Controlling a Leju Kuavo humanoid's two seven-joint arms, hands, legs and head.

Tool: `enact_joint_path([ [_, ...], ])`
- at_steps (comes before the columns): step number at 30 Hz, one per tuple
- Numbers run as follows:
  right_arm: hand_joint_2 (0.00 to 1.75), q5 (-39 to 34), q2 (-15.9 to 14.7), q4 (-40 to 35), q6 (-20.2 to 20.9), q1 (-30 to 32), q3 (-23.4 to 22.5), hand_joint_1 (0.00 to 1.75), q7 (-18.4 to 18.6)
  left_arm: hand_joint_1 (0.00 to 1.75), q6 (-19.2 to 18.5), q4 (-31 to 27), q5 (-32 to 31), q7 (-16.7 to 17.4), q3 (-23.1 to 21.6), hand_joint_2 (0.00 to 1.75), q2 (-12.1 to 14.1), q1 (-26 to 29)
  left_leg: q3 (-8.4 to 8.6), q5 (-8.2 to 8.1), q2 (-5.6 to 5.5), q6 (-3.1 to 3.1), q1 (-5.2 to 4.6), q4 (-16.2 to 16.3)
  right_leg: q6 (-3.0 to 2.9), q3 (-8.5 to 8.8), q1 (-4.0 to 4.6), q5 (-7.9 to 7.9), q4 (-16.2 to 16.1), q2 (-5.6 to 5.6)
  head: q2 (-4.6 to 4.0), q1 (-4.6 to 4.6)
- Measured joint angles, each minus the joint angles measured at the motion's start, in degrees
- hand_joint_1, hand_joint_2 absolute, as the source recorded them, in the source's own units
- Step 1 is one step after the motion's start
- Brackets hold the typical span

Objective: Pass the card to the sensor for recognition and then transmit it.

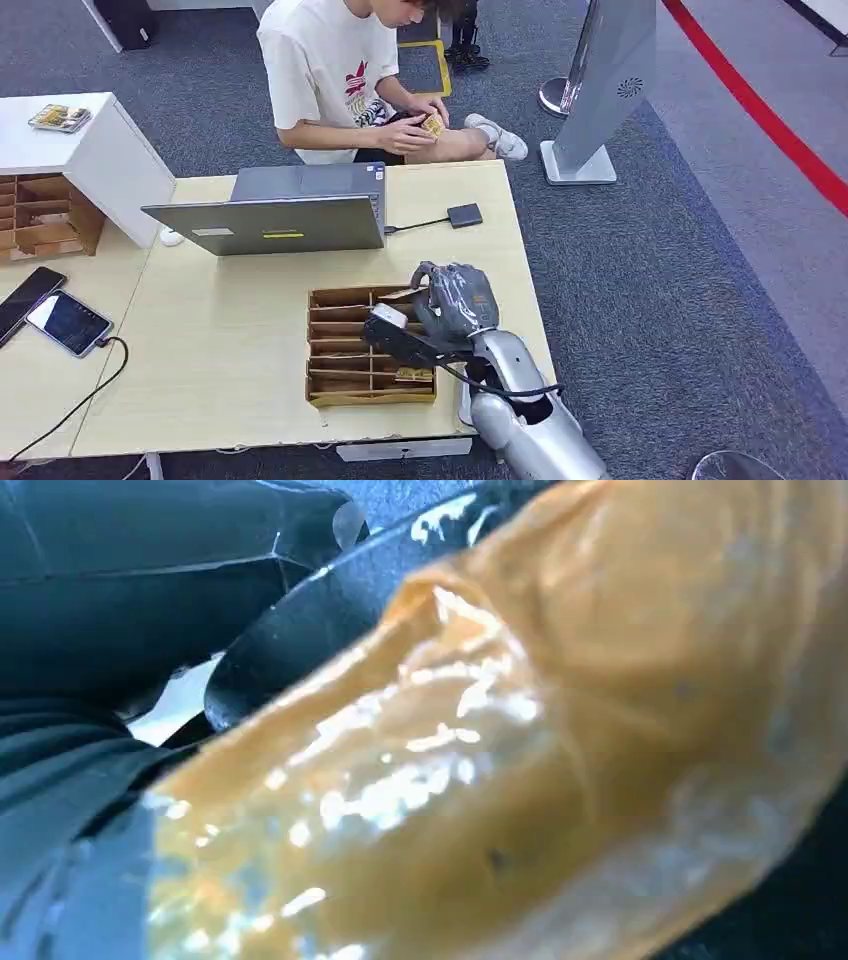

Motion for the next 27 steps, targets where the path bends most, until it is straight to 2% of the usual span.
enact_joint_path([
  [8, 1.75, -3.55, -0.79, -15.04, -2.12, 3.51, -3.55, 1.75, -0.9, 0.0, 0.5, 0.0, 2.06, -1.73, 0.0, 0.0, -0.15, 0.52, 0.0, -0.01, 0.01, 0.0, 0.0, 0.0, 0.0, -0.01, 0.0, 0.0, -0.01, 0.01, 0.0, 0.0],
  [15, 1.75, -7.34, -2.25, -25.2, -5.35, 6.8, -6.91, 1.75, -4.3, 0.0, 0.81, 0.0, 3.28, -2.54, 0.09, 0.0, -0.15, 0.67, 0.0, -0.01, 0.01, 0.01, 0.0, 0.01, 0.0, 0.0, 0.0, 0.0, -0.01, 0.01, 0.0, -0.02],
  [20, 1.75, -9.31, -2.54, -28.36, -5.42, 7.63, -7.76, 1.75, -5.73, 0.0, 0.81, 0.0, 3.63, -3.02, 0.09, 0.0, -0.15, 0.73, 0.0, -0.01, 0.02, 0.0, 0.0, 0.0, 0.0, 0.0, 0.0, 0.0, -0.01, 0.01, 0.0, -0.02],
  [27, 1.75, -9.93, -2.56, -28.38, -3.71, 6.87, -7.61, 1.75, -5.99, 0.0, 0.46, 0.0, 3.54, -3.06, 0.09, 0.0, -0.09, 0.72, 0.0, 0.0, 0.02, 0.0, 0.0, 0.0, 0.0, 0.02, 0.0, 0.01, 0.0, 0.01, 0.0, -0.02],
])
